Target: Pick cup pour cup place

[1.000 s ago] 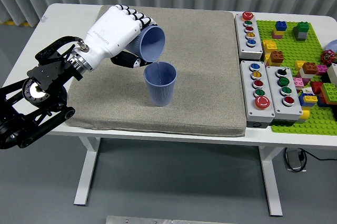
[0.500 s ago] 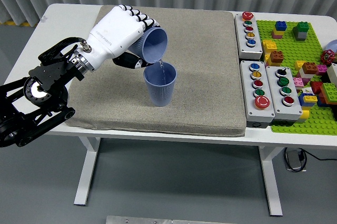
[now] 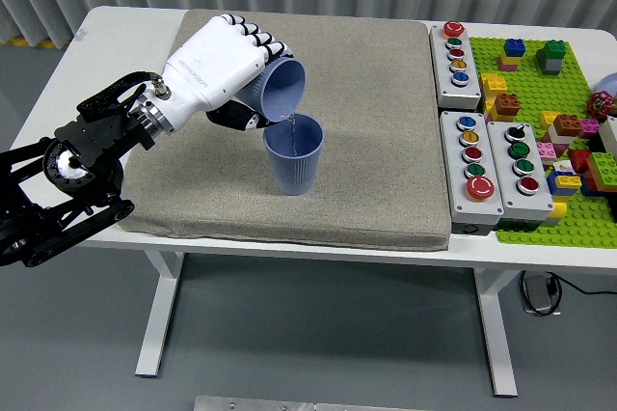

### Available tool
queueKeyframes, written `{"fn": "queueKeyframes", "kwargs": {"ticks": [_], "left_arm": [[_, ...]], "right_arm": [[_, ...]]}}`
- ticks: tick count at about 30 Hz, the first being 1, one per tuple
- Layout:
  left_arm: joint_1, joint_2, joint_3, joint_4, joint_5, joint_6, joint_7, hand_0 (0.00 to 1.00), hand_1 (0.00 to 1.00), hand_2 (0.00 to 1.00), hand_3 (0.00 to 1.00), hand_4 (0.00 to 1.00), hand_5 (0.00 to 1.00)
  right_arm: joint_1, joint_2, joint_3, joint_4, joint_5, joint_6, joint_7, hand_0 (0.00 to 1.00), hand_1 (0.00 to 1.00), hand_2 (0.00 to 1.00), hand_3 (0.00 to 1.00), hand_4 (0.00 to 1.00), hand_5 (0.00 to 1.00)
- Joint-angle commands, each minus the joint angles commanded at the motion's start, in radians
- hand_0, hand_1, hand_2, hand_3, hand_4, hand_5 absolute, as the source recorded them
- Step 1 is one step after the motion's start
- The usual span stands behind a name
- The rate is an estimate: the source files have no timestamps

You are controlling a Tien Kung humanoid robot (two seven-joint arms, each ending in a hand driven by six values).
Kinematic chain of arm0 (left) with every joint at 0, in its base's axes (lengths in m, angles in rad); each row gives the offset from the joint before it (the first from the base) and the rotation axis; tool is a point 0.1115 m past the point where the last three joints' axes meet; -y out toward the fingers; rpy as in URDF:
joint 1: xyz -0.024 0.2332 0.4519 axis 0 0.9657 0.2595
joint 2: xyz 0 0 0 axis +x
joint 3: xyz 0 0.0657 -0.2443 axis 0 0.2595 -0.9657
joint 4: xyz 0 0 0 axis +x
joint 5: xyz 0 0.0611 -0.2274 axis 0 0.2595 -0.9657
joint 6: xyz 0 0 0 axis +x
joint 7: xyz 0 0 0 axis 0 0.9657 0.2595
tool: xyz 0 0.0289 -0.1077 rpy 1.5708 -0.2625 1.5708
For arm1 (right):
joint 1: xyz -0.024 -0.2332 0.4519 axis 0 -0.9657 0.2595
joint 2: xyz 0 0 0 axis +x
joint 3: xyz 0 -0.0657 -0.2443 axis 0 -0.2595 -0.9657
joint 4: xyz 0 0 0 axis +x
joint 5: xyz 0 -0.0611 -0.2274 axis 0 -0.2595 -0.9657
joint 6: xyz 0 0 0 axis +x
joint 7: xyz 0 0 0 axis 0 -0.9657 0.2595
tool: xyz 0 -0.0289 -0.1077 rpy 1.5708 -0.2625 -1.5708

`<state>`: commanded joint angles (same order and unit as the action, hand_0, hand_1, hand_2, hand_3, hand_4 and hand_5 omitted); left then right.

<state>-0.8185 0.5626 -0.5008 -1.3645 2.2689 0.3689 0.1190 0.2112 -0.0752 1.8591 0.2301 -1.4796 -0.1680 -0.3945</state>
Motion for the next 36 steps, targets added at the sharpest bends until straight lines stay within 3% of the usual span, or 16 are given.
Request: {"fn": "queueKeyframes", "kwargs": {"ticks": [14, 22, 36], "left_arm": [[-0.011, 0.008, 0.023, -0.005, 0.0, 0.005, 0.022, 0.426, 0.483, 0.531, 0.498, 0.659, 0.044], [-0.051, 0.008, 0.066, -0.012, 0.0, 0.015, 0.029, 0.427, 0.484, 0.531, 0.499, 0.658, 0.042], [-0.077, 0.018, 0.101, -0.011, 0.0, 0.021, 0.046, 0.429, 0.485, 0.531, 0.497, 0.652, 0.027]], "right_arm": [[-0.008, 0.002, 0.0, 0.0, 0.0, 0.001, 0.0, 0.696, 0.669, 0.609, 0.61, 0.002, 0.311], [-0.005, 0.0, -0.002, 0.0, 0.003, 0.002, 0.001, 0.696, 0.669, 0.609, 0.61, 0.002, 0.311], [-0.001, -0.001, -0.005, 0.0, 0.01, 0.0, 0.001, 0.696, 0.669, 0.609, 0.61, 0.002, 0.308]]}}
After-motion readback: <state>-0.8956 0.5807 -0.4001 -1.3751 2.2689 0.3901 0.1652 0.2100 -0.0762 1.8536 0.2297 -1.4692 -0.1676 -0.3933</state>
